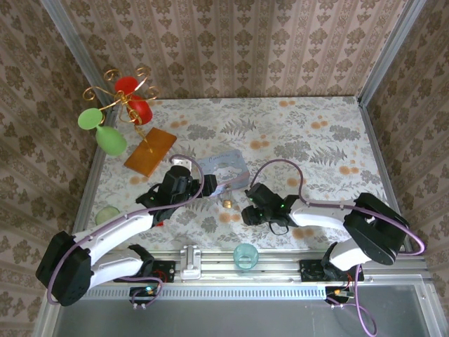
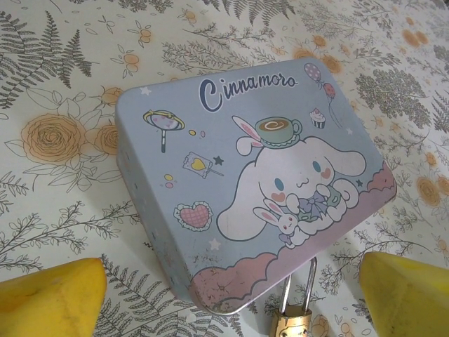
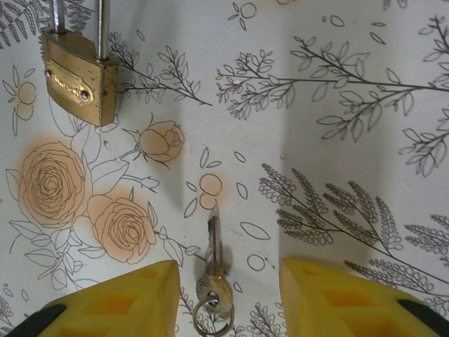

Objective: Unlock a padlock with a key

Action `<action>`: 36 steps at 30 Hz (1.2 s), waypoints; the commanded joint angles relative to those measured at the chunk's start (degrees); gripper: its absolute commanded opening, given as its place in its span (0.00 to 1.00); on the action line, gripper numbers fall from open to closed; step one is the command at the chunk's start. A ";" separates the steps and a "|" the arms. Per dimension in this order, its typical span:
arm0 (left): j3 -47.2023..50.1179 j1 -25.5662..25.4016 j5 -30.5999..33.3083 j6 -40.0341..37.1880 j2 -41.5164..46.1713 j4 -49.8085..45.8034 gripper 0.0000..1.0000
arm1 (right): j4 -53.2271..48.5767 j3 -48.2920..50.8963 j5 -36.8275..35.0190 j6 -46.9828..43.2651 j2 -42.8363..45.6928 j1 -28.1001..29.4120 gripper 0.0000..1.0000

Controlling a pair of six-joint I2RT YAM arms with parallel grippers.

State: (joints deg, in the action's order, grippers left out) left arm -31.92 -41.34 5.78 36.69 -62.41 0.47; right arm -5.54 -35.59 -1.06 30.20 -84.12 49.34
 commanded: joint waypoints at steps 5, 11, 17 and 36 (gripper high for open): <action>0.10 -0.63 0.56 2.36 -0.17 2.07 0.94 | -4.13 -3.10 -3.87 -0.89 -2.51 3.66 0.38; 0.76 -0.65 0.39 3.07 -0.08 2.78 0.94 | -9.98 -5.10 -9.02 1.57 -4.45 6.76 0.37; 0.98 -0.66 -0.08 3.57 -0.02 2.83 0.94 | -11.45 -4.86 -12.30 2.84 -5.61 8.14 0.35; 2.57 -0.62 -1.30 5.54 -0.91 8.03 0.92 | 1.45 3.87 -9.13 3.76 0.29 6.54 0.06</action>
State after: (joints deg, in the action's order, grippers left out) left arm -30.22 -41.60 5.34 41.01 -62.74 5.89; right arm -4.38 -34.13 -12.78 33.30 -84.71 56.62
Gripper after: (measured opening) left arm 0.925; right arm 0.068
